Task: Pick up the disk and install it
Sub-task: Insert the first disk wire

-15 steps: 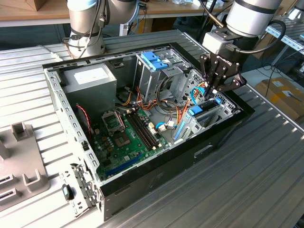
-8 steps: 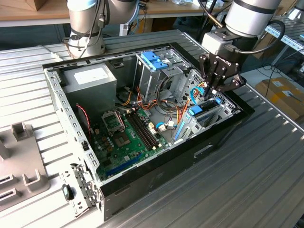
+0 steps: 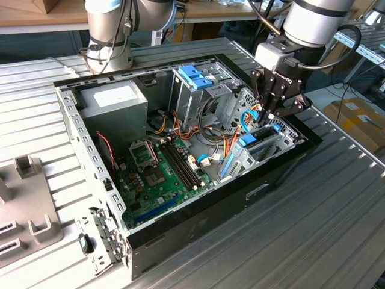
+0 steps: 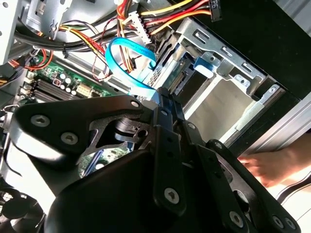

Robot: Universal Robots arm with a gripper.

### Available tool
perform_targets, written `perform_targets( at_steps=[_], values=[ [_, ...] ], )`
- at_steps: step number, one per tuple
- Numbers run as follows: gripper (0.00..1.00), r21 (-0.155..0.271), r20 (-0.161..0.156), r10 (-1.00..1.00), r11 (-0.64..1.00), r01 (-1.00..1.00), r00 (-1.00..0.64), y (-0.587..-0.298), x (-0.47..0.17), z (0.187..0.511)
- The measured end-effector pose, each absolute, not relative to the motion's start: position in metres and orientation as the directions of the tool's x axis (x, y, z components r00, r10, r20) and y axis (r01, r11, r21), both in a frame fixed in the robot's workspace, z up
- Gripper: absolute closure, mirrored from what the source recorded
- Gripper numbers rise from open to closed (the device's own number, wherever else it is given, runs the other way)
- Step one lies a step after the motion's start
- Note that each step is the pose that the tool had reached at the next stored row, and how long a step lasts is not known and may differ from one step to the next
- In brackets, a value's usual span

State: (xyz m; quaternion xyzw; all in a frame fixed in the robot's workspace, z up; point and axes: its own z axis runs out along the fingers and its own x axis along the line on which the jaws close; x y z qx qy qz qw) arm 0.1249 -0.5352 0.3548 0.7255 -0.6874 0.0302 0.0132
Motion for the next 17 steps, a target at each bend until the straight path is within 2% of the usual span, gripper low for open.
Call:
perform_targets(
  at_steps=[8,9,11,17],
  values=[
    [0.84,-0.023,0.062,-0.997,-0.056,-0.998,0.055,-0.5352,0.1240,0.3549],
    [0.83,-0.023,0.062,-0.997,-0.056,-0.998,0.055,-0.5352,0.1240,0.3549],
    [0.71,-0.023,0.062,-0.997,-0.056,-0.998,0.055,-0.5351,0.1239,0.3549],
    [0.71,-0.023,0.062,-0.997,-0.056,-0.998,0.055,-0.5351,0.1238,0.3549]
  ],
)
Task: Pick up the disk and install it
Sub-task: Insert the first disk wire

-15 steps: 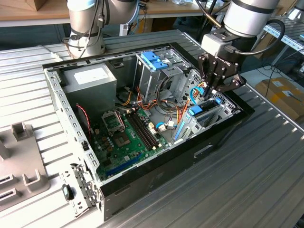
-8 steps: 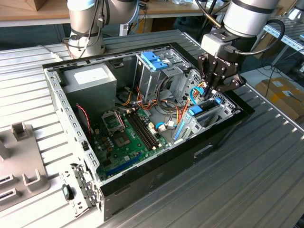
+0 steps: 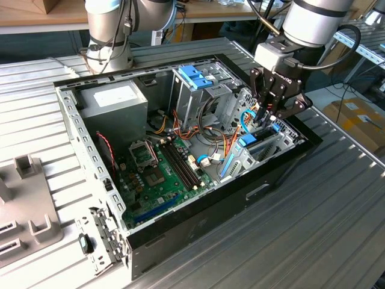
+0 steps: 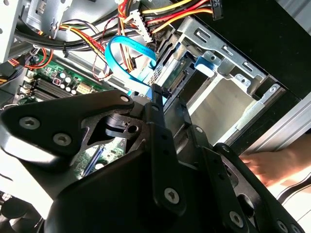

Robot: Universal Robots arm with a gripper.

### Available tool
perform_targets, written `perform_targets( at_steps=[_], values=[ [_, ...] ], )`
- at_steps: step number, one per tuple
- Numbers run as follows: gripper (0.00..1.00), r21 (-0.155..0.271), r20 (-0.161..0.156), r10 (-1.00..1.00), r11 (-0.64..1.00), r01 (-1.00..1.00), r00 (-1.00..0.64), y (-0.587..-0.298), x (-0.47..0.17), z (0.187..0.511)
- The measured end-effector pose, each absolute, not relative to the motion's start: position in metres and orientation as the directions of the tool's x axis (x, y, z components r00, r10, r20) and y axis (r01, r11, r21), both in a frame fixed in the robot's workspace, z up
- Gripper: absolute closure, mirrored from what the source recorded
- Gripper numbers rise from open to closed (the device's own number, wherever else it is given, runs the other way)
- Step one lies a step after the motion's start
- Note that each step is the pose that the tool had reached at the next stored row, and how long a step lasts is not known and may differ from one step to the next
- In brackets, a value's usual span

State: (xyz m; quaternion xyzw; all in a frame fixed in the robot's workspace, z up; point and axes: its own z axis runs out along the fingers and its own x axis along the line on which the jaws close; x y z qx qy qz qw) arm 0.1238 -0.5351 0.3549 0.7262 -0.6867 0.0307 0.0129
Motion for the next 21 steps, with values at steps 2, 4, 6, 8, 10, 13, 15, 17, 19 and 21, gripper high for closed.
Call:
perform_targets(
  at_steps=[2,4,6,8,10,13,15,17,19,21],
  values=[
    [0.71,-0.023,0.062,-0.997,-0.056,-0.998,0.055,-0.5351,0.1238,0.3549],
    [0.71,-0.023,0.062,-0.997,-0.056,-0.998,0.055,-0.5351,0.1238,0.3549],
    [0.79,-0.023,0.062,-0.997,-0.056,-0.998,0.055,-0.5351,0.1237,0.3549],
    [0.84,-0.023,0.062,-0.997,-0.056,-0.998,0.055,-0.5351,0.1237,0.3549],
    [0.84,-0.023,0.062,-0.997,-0.056,-0.998,0.055,-0.5351,0.1237,0.3549],
    [0.84,-0.023,0.062,-0.997,-0.056,-0.998,0.055,-0.5351,0.1236,0.3549],
    [0.84,-0.024,0.063,-0.996,-0.059,-0.998,0.057,-0.5355,0.1220,0.3549],
    [0.84,-0.027,0.063,-0.996,-0.063,-0.998,0.061,-0.5368,0.1189,0.3549],
    [0.84,-0.031,0.064,-0.996,-0.068,-0.997,0.066,-0.5403,0.1168,0.3549],
    [0.84,-0.032,0.064,-0.996,-0.072,-0.997,0.070,-0.5423,0.1166,0.3548]
  ],
)
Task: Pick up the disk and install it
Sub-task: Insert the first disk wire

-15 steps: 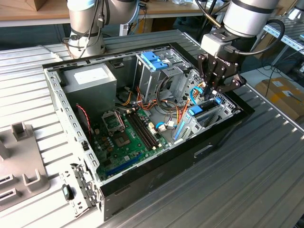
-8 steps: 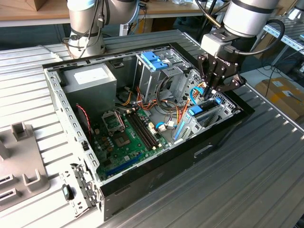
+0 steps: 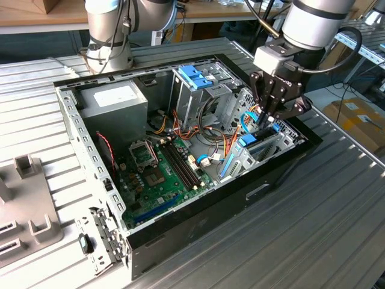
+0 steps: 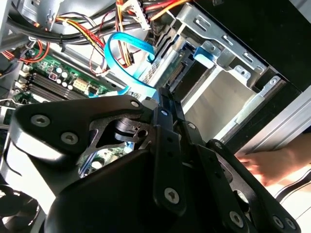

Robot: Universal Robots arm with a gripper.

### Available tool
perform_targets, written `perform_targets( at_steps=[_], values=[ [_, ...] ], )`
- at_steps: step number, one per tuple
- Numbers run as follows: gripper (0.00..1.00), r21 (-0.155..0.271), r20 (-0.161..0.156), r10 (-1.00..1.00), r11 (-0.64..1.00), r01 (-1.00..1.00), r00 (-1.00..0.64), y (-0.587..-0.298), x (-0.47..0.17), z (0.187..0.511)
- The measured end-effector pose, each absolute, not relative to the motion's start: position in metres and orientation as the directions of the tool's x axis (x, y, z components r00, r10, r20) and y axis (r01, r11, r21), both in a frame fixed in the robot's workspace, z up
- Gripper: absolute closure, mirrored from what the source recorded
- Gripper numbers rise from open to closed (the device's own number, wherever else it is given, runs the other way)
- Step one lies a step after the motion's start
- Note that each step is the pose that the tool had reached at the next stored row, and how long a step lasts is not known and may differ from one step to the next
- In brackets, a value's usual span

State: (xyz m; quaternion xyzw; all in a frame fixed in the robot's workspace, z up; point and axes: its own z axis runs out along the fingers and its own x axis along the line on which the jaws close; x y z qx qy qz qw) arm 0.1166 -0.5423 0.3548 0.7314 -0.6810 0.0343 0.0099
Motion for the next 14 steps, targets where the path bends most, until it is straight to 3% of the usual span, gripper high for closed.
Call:
perform_targets(
  at_steps=[14],
  values=[
    [0.84,-0.037,0.064,-0.994,-0.089,-0.995,0.086,-0.5430,0.1158,0.3505]
  ],
)
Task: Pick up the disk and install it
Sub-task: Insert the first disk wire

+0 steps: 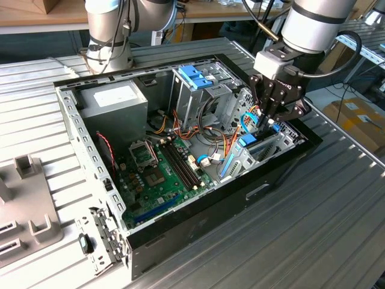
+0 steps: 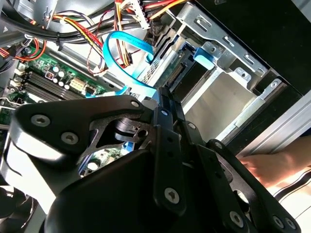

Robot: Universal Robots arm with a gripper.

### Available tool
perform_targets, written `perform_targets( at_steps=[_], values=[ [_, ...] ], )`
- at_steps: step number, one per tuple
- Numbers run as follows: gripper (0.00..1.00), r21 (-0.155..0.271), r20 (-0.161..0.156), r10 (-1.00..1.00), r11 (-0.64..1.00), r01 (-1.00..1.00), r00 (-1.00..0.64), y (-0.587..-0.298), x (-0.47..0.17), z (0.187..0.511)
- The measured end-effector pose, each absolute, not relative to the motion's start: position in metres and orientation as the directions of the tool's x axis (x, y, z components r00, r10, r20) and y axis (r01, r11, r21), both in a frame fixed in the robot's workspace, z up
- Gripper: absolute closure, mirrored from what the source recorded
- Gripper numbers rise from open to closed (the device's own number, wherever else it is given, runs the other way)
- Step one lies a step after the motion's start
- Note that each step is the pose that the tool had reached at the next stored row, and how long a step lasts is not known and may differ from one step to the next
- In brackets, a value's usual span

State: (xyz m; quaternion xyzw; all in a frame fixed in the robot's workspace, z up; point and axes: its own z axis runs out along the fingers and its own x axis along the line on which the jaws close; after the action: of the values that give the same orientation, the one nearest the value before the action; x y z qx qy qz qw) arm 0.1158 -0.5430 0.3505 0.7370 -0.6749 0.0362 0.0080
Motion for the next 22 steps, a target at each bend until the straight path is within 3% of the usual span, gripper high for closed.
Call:
perform_targets(
  at_steps=[22],
  values=[
    [0.84,-0.037,0.064,-0.994,-0.090,-0.995,0.088,-0.5430,0.1145,0.3416]
  ],
)
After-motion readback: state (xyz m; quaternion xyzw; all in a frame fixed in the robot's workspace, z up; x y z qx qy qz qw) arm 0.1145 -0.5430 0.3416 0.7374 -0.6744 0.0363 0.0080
